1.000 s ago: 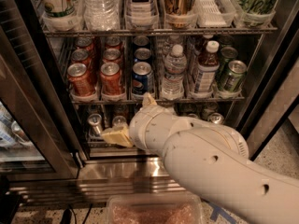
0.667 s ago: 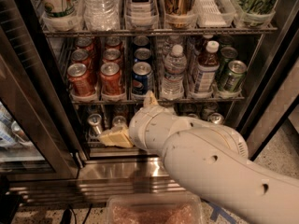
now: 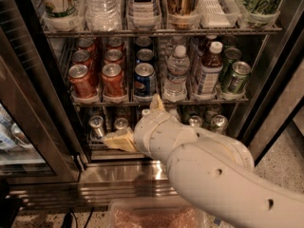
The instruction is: Pick coke can from middle shelf of fridge
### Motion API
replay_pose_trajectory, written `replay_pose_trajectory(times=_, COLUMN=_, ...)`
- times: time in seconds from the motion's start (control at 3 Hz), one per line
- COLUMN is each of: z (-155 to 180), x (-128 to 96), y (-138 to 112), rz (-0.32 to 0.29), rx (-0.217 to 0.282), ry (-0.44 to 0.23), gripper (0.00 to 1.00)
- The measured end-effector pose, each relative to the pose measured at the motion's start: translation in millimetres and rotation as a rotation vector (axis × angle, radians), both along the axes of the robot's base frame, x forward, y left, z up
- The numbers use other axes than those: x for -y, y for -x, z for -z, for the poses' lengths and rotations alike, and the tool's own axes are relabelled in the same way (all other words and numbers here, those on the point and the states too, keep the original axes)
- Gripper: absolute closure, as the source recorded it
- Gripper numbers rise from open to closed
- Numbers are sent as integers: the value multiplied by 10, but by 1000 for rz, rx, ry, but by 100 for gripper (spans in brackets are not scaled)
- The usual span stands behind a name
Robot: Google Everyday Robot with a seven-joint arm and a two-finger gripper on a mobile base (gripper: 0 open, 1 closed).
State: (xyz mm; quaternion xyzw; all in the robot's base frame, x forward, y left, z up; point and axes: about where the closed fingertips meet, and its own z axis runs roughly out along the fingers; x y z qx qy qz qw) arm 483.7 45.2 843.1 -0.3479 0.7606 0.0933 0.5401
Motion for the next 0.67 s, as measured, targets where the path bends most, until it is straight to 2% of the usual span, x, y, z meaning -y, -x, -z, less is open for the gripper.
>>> replay_pose_trajectory(times=0.33, z=-18, x=93, y=41, rz=51, rx=79, ry=-1, gripper=4)
replay_pose_trajectory(times=0.67, z=-28, x=120, y=9, rz=109, rx=155, ry=3, gripper=0)
